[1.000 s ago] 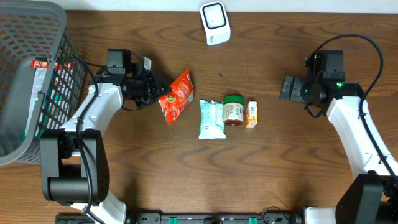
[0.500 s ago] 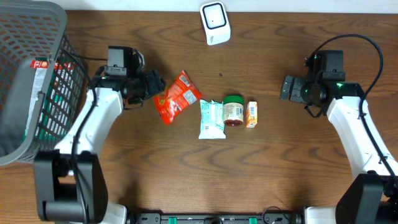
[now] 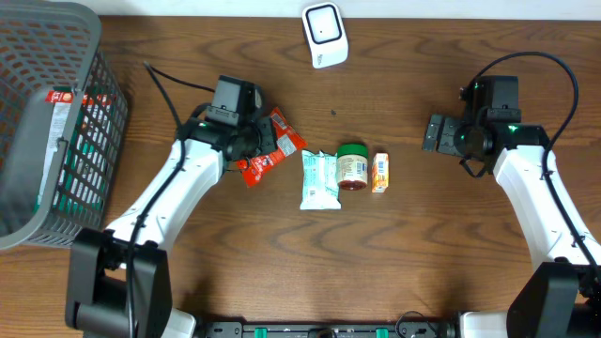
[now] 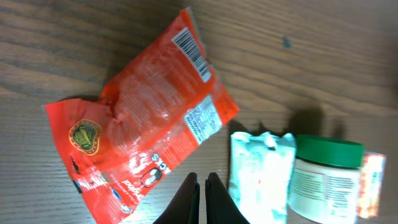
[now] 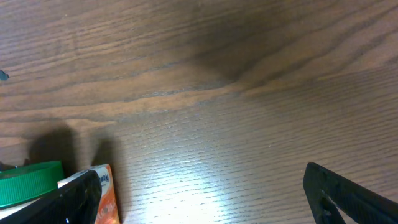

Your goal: Scan the item barcode

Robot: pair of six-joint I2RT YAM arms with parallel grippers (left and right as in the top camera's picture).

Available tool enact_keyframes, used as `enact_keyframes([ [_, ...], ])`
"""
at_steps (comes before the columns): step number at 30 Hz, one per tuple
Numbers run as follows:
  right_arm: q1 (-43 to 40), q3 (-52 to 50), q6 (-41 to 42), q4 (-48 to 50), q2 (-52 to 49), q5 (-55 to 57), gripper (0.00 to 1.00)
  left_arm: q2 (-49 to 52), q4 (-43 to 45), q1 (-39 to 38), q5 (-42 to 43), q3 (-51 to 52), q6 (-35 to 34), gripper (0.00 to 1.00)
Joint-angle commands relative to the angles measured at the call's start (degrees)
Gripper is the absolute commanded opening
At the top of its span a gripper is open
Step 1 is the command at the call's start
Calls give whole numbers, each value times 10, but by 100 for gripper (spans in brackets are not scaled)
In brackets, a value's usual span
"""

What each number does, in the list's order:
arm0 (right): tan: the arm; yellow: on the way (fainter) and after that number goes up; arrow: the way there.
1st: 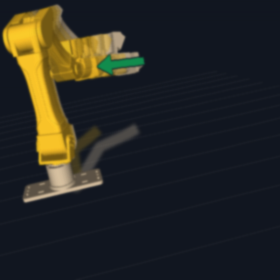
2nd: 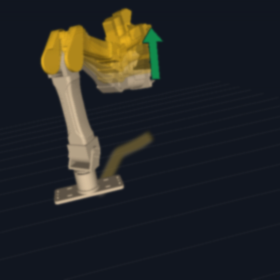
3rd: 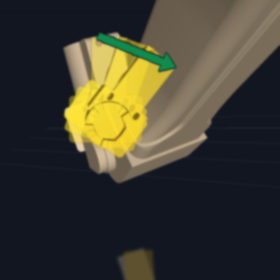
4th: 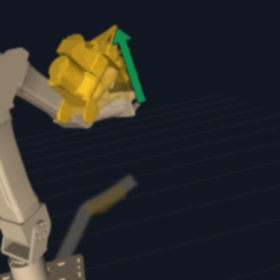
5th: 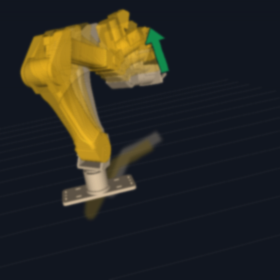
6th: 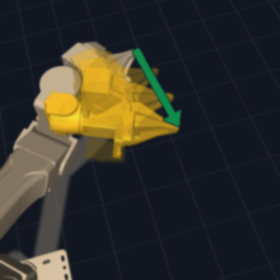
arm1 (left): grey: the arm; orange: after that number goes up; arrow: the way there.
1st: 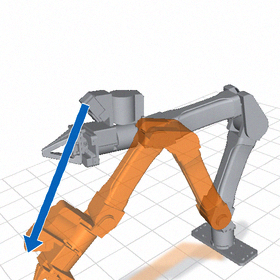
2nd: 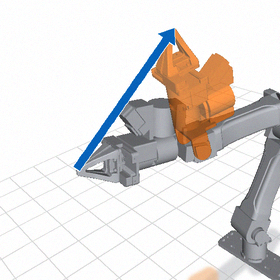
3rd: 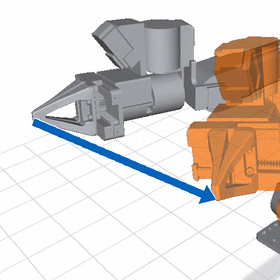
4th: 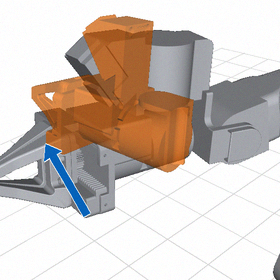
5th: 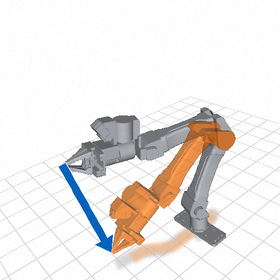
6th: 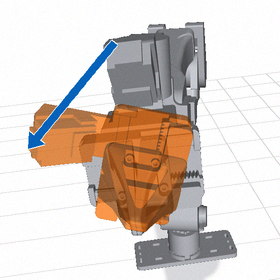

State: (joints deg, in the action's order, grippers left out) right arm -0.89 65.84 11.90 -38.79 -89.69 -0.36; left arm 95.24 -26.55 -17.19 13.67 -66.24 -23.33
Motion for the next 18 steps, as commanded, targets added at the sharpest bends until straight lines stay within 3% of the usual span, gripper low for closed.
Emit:
enact_keyframes([
  [1,-2,7,-4,0,9,5,99,35,1,-3,-67,3,1,7],
  [10,-2,7,-4,0,9,5,99,145,13,-1,-79,3,14,7],
  [18,-2,7,-4,0,9,5,99,58,-6,13,-144,-18,27,8],
])
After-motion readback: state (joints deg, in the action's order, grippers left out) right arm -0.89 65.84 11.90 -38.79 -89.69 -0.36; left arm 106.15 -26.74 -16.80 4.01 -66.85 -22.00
